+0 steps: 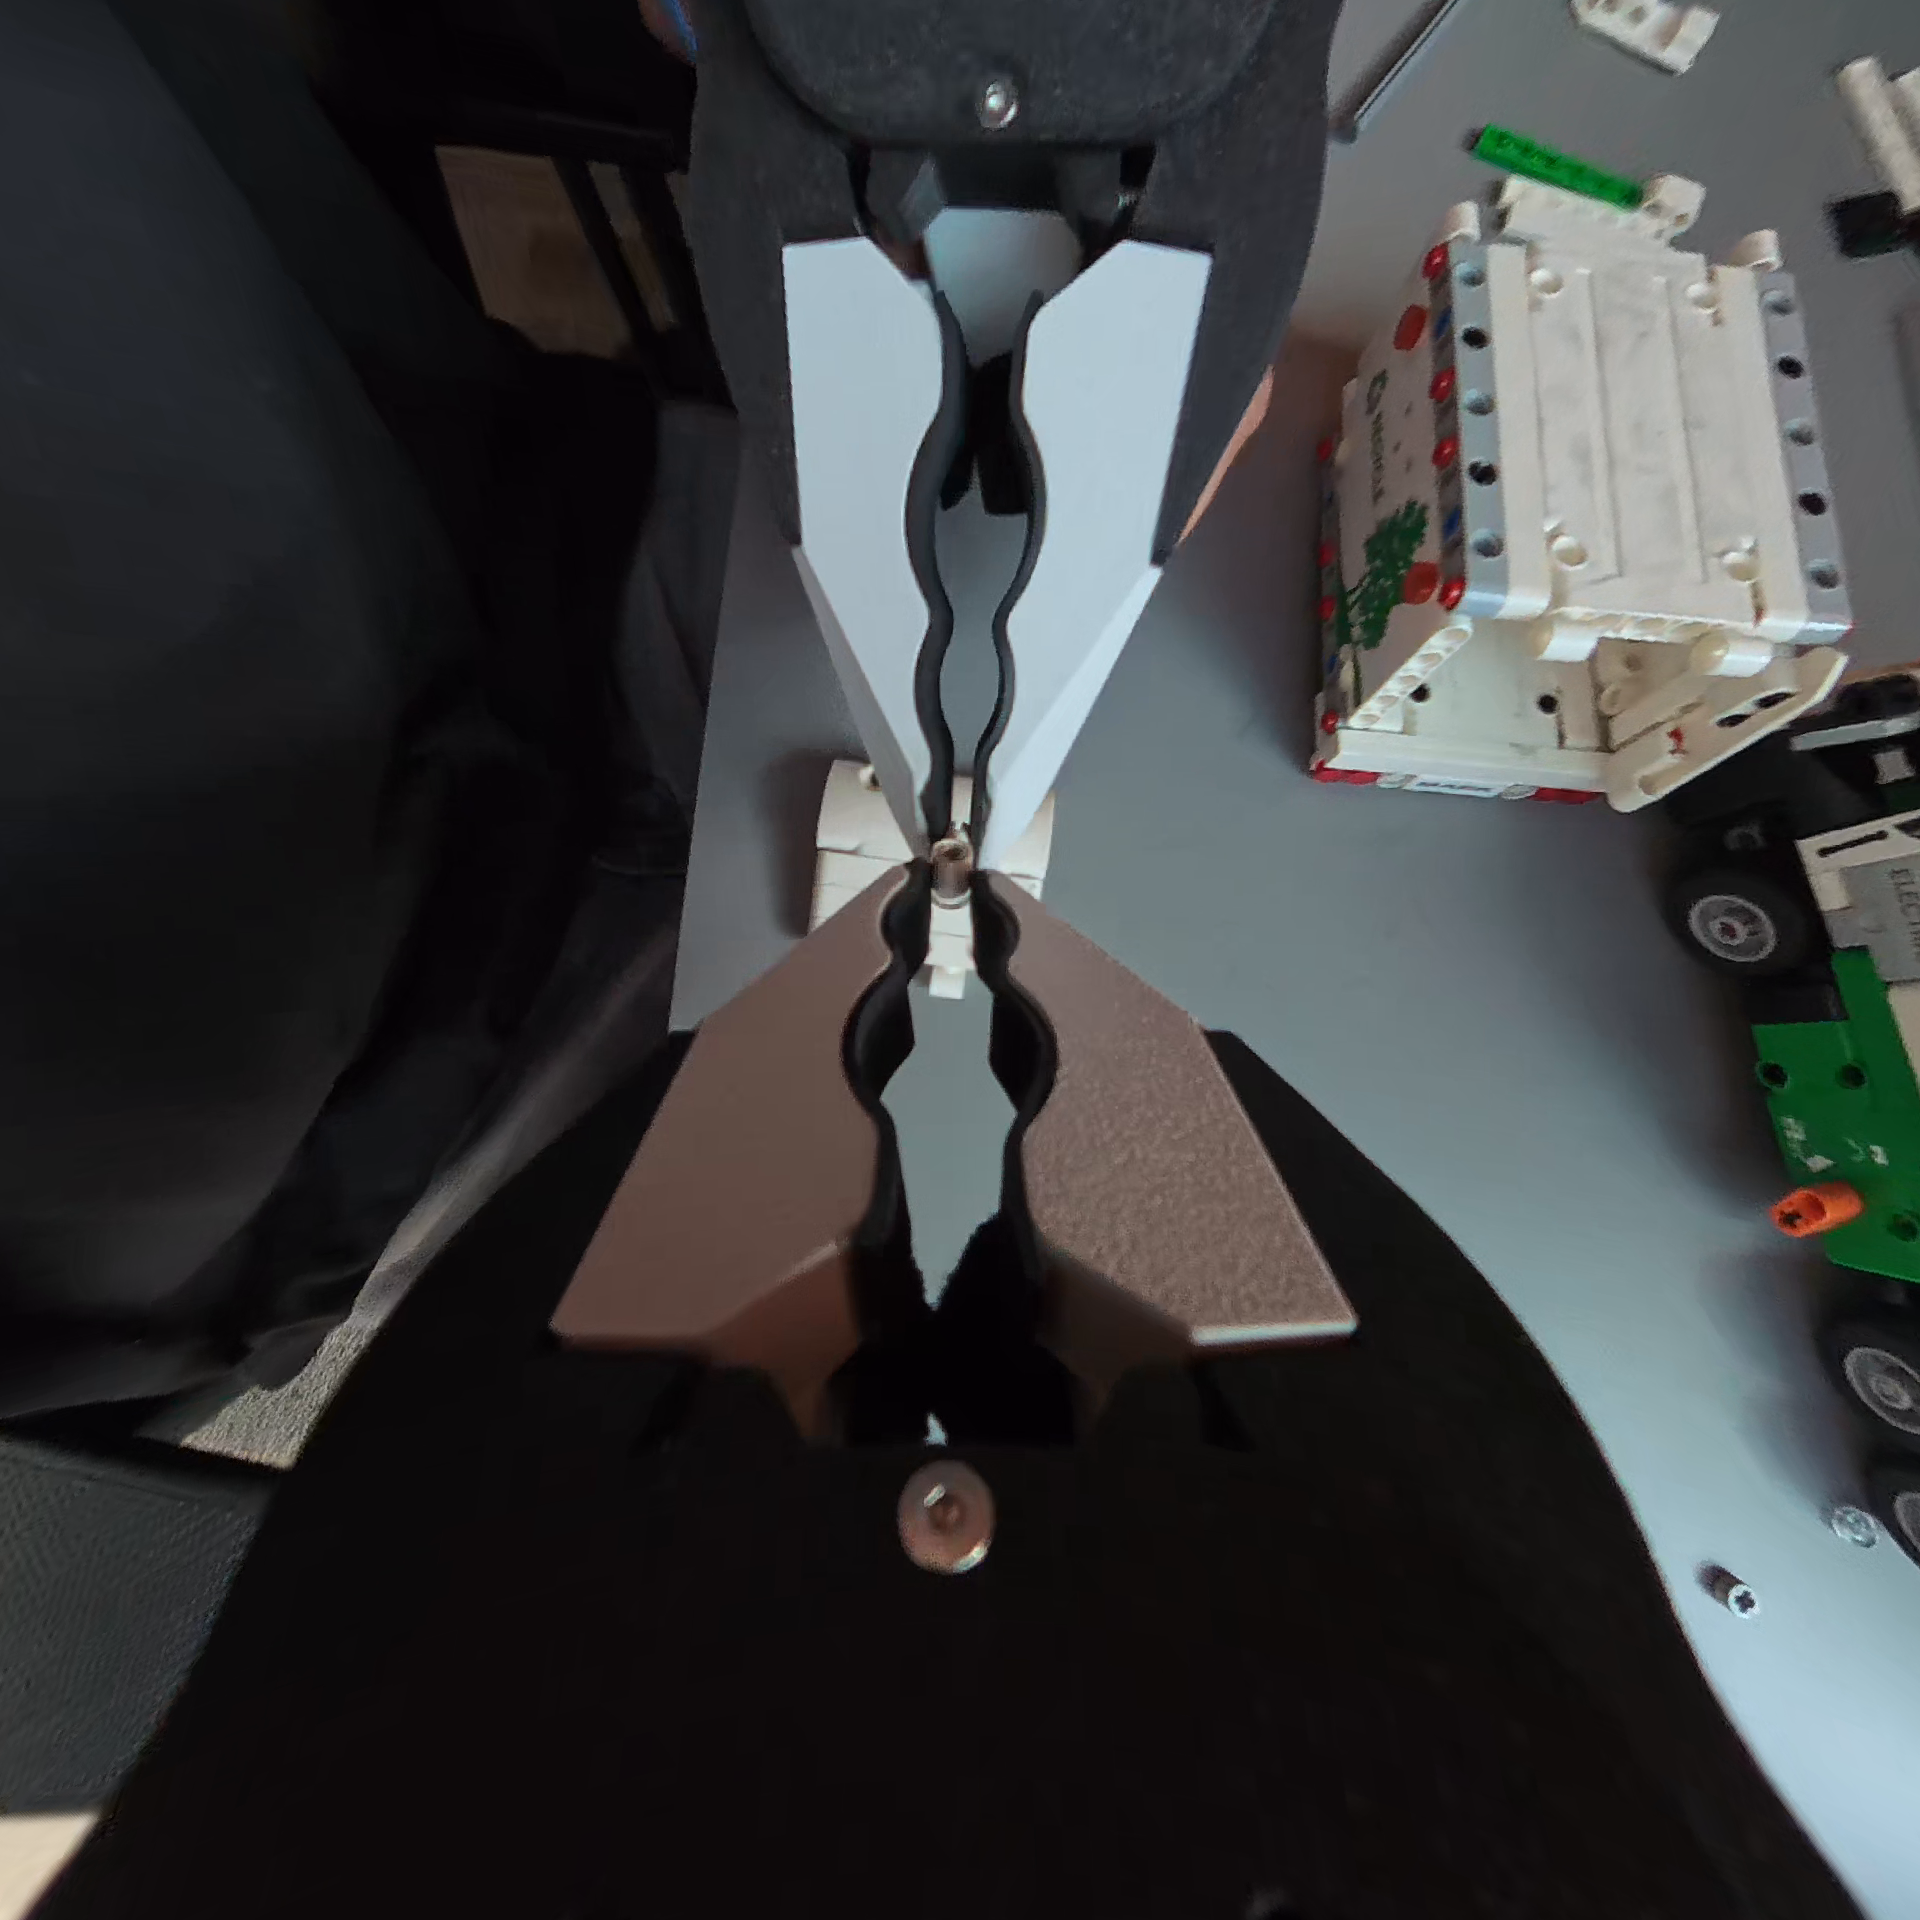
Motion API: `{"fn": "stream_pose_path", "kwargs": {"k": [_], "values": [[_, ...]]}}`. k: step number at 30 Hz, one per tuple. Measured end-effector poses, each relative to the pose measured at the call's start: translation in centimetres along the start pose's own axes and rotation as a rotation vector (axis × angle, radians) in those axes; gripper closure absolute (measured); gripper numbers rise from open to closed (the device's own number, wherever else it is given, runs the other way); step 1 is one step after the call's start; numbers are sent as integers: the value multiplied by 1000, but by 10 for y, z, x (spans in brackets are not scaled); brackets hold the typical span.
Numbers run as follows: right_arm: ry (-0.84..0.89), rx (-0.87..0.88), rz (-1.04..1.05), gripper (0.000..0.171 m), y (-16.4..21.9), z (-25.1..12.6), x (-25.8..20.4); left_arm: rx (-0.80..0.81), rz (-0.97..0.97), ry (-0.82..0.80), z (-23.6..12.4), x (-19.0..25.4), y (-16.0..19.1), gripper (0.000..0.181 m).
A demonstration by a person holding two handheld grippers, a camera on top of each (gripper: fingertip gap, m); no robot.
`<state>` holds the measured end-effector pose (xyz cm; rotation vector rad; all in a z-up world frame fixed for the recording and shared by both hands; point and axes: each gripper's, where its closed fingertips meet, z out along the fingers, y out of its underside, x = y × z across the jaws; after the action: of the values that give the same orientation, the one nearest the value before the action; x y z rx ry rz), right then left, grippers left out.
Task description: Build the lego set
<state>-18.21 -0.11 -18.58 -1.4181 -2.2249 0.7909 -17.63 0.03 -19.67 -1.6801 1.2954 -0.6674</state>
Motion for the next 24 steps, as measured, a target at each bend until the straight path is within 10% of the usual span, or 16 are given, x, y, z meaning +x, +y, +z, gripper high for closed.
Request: {"fn": "stream_pose_path", "kwargs": {"k": [13,18,24], "values": [[177,406,153,165,-14,-4,11,76,-94,5,-8,-8,-9,180],[132,290,124,165,-7,-1,4,2,-69,44,-6,-1,3,180],[40,-82,65,166,27,10,-9,-163,-55,63,2,8,29,119]]}}
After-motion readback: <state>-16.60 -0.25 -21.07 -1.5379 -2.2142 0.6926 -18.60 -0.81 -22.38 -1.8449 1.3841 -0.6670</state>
